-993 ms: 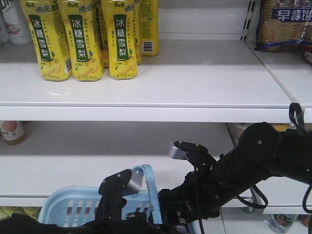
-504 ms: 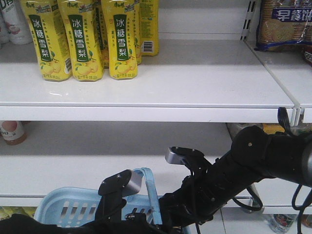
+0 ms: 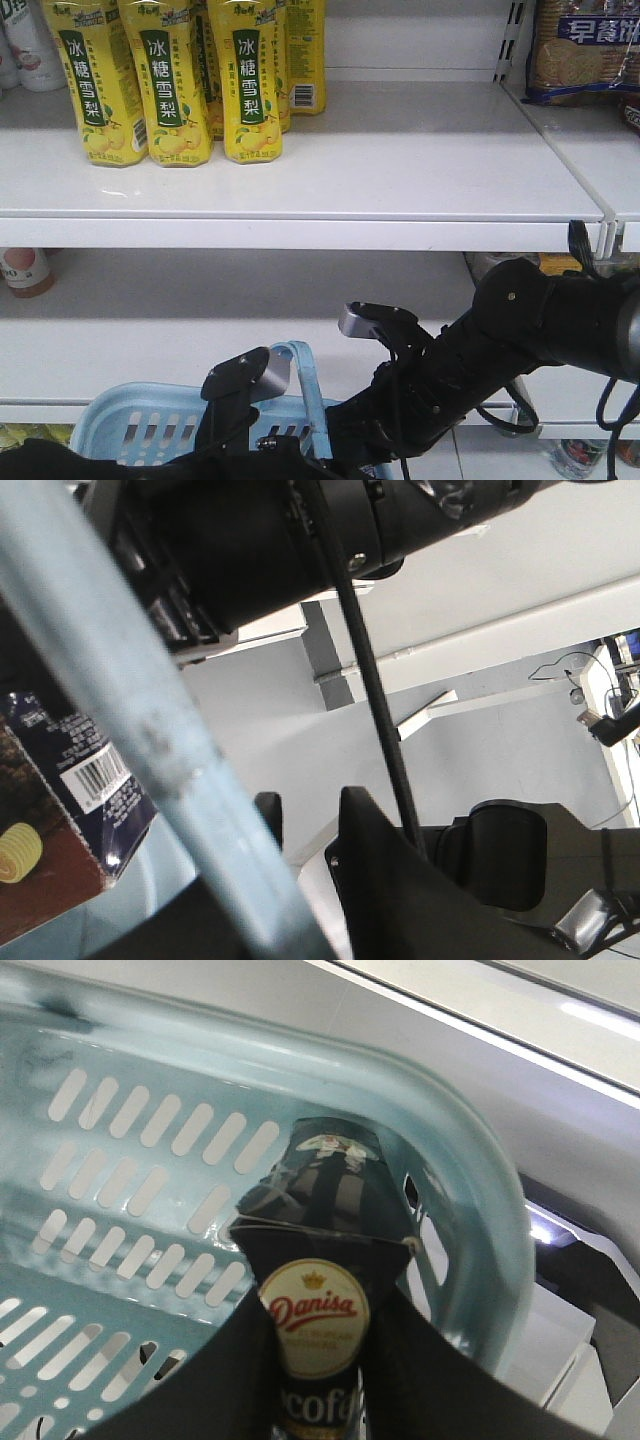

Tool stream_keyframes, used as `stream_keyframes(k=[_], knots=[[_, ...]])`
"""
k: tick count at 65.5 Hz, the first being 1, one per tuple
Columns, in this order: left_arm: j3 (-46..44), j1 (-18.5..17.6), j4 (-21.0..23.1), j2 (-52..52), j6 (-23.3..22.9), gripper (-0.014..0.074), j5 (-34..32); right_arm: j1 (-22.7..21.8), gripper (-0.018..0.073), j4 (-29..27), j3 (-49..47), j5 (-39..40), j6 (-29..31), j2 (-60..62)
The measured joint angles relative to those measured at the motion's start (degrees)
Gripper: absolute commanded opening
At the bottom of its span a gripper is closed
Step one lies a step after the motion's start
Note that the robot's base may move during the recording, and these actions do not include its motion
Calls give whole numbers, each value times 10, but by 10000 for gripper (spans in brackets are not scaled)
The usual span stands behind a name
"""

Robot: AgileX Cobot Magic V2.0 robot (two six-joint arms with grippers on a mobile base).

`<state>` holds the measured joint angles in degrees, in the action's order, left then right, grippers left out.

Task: Left arm holds basket, right arm returns cookies
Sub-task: 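Grasp the top of the Chocofello cookie box with the right gripper, then lift the cookie box out of the basket with the right gripper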

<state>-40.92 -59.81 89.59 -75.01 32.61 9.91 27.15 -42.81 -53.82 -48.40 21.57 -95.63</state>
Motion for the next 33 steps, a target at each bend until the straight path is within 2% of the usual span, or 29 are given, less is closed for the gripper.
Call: stream_keyframes(k=[10, 25, 33], knots=[[0, 0, -1, 0, 3, -6, 0, -17, 104, 1, 0, -16, 1, 16], [0, 0, -1, 0, 5, -6, 0, -84, 104, 4, 0, -46, 6, 68], [0, 0, -2, 0, 5, -6, 0, -103, 104, 3, 0, -65, 20, 102]])
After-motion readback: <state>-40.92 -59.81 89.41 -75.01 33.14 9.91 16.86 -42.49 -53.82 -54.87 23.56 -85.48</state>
